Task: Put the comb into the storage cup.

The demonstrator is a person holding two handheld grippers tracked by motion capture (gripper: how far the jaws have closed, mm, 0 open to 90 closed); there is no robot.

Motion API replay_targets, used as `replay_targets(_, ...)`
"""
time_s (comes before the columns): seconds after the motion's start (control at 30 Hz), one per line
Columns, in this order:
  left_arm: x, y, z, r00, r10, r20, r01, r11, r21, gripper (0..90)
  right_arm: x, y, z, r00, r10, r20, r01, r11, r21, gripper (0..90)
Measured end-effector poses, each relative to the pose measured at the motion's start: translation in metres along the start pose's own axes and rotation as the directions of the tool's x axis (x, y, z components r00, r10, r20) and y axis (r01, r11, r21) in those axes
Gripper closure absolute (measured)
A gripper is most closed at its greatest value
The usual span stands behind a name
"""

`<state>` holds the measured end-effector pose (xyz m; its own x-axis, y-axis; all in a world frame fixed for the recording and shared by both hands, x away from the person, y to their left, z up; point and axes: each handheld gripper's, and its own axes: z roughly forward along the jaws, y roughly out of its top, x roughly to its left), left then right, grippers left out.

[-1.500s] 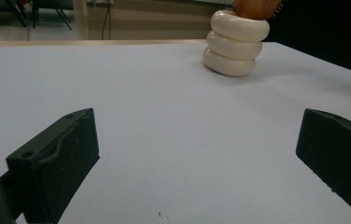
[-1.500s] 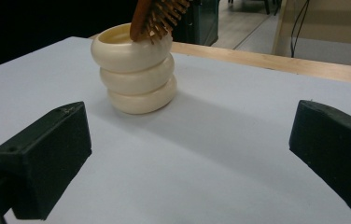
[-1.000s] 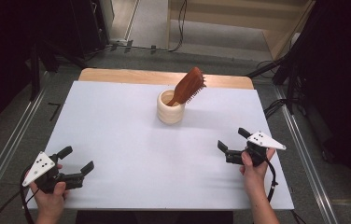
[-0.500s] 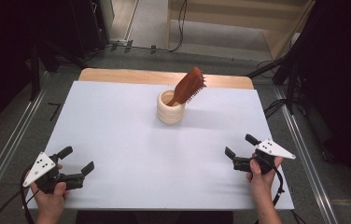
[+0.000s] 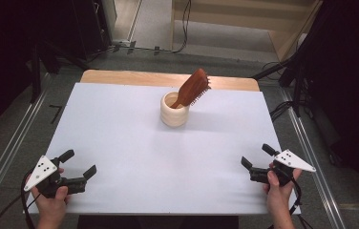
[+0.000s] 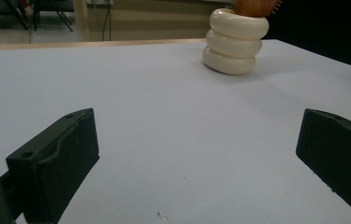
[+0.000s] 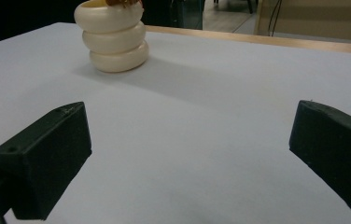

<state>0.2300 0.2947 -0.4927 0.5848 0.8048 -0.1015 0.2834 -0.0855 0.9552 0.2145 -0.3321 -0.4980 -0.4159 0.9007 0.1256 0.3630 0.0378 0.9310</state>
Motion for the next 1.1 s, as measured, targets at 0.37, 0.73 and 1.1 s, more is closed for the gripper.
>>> replay_targets(0.37, -0.001, 0.000, 0.000, 1.0000, 0.003, -0.002, -0.003, 1.0000, 0.000, 0.0, -0.012, -0.010, -0.018, 0.9994, 0.005, 0.033, -0.005, 1.000, 0.004, 0.0)
replay_targets(0.73, 0.000, 0.000, 0.000, 1.0000, 0.004, -0.002, -0.004, 1.0000, 0.000, 0.0, -0.027, -0.020, -0.031, 0.9979, 0.027, 0.059, -0.028, 1.000, 0.003, 0.0)
replay_targets(1.1, 0.000, 0.000, 0.000, 1.0000, 0.001, -0.004, -0.001, 1.0000, -0.004, 0.0, -0.036, -0.026, -0.044, 0.9969, 0.023, 0.076, -0.023, 1.000, -0.005, 0.0)
